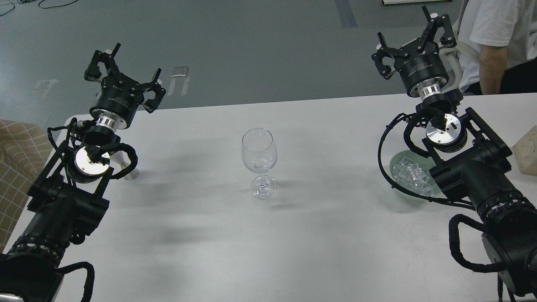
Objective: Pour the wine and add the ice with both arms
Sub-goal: 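Pull the left gripper back and down toward the metal jigger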
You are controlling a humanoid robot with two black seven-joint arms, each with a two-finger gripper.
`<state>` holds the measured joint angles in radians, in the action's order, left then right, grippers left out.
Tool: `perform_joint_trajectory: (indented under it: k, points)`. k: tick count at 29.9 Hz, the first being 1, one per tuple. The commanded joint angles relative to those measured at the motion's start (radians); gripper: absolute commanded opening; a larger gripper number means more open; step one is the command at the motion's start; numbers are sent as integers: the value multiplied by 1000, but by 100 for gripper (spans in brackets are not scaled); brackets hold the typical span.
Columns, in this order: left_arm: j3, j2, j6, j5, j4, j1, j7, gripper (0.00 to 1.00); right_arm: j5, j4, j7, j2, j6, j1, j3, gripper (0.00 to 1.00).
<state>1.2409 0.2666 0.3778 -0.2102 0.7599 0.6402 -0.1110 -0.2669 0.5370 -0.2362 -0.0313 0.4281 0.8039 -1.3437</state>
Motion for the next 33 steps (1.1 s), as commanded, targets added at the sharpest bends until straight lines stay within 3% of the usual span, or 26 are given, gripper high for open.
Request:
perform_joint_trajectory:
  k: [1,29,33]
  points:
    - [-1,2,-10,0,9,3,1,99,0,0,-2,2,0,0,0,100]
    - [-5,13,-7,-14,13,26,-2,99,-2,-17,6,-4,-9,32,-2,100]
    - [-3,25,1,-15,12,27,-28,98,1,-3,32,-5,3,34,2,100]
